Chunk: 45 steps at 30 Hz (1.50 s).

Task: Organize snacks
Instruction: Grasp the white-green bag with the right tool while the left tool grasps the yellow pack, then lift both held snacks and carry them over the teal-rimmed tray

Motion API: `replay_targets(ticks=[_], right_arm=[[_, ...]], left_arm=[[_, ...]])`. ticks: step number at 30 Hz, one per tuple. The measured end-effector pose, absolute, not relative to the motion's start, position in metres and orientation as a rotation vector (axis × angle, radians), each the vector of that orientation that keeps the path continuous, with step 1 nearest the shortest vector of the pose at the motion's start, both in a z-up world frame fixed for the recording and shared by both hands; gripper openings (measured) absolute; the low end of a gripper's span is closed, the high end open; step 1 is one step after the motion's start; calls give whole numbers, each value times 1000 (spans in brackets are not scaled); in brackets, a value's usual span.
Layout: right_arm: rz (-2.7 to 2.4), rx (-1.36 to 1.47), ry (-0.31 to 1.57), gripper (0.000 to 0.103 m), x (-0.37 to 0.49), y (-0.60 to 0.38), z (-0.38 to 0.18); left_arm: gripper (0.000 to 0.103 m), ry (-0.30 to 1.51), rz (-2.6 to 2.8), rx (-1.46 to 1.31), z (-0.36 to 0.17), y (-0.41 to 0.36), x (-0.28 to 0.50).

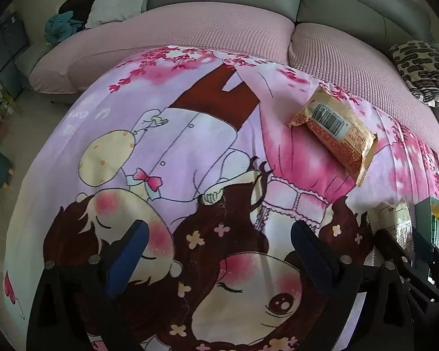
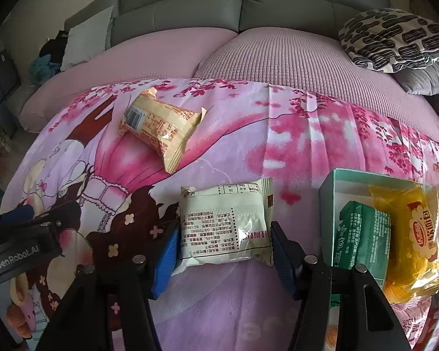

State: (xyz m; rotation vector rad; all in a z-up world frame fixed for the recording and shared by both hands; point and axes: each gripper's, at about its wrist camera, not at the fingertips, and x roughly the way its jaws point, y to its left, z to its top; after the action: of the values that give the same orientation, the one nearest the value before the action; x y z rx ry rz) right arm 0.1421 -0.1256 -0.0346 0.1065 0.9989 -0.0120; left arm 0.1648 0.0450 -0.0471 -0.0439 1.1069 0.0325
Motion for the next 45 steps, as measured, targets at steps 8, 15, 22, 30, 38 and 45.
replay_targets(ticks=[8, 15, 22, 30, 38, 45], right_arm=[[-31, 140, 960, 61, 145, -139, -19], [-74, 157, 923, 61, 157, -157, -4], [-102, 151, 898, 61, 167, -168, 5], [-99, 161, 895, 61, 170, -174, 4], [-102, 176, 894, 61, 168, -179, 3], [-108, 188, 891, 61, 163, -182, 6]], left_arm=[[98, 1106, 2, -100, -46, 34, 175], [97, 1086, -51, -165, -35, 13, 198], [97, 1068, -128, -263, -28, -4, 221], [85, 1087, -139, -298, -35, -20, 236], [68, 1150, -141, -400, -50, -20, 250], [45, 1156, -180, -447, -51, -24, 249]])
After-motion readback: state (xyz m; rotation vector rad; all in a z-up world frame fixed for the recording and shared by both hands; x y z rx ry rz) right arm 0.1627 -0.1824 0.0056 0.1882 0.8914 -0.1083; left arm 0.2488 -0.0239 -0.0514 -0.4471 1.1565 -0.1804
